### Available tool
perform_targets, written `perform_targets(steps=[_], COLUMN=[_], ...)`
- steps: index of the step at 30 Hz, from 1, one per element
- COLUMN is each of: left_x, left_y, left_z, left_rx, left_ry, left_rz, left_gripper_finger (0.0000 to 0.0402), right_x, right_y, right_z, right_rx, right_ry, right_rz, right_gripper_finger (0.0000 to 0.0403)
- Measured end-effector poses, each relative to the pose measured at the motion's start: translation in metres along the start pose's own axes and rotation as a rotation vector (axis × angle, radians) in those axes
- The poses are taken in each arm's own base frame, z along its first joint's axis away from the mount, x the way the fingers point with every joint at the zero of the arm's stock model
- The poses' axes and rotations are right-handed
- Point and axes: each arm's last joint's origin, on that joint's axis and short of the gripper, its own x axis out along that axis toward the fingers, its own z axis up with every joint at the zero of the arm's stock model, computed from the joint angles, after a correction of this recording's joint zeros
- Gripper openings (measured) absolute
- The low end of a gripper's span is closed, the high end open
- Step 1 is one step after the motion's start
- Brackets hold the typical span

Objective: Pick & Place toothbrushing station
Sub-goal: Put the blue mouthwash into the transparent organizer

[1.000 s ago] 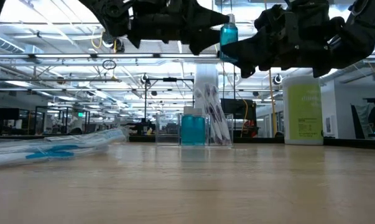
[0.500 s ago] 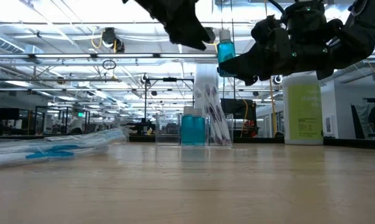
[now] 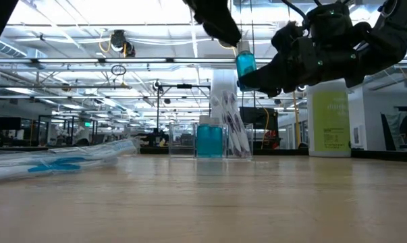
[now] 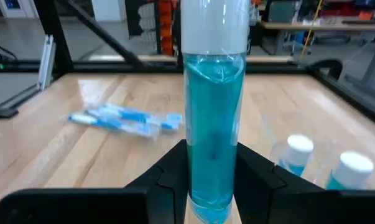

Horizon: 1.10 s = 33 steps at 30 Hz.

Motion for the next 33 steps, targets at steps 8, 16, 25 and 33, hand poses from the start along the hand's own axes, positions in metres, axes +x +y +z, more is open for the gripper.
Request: perform_targets(steps=[8, 16, 25, 33], left_x=[0.011, 0.016, 0.025, 0.025], left_y=[0.001, 0.006, 0.018, 0.022], left_z=[-0.003, -0.004, -0.012, -0.013], left_rx=[-0.074, -0.094, -0.148, -0.185], left_ry=[0.017, 0.007, 0.028, 0.013], left_rz=[-0.023, -0.01, -0.036, -0.089], left_gripper_finger=[0.0294, 0.0294, 0.0291, 0.0225], right_x=[0.0, 0.0, 0.0, 0.0], right_y=[-0.001, -0.001, -0.001, -0.001], right_z=[-0.001, -0.001, -0.001, -0.001], right_rx=[0.003, 0.004, 0.006, 0.006], right_ry=[0.01, 0.009, 0.013, 0.015], right_rz=[-0.045, -0.043, -0.041, -0.044], right_gripper_finger=[0.0091, 0.0091, 0.0091, 0.0091])
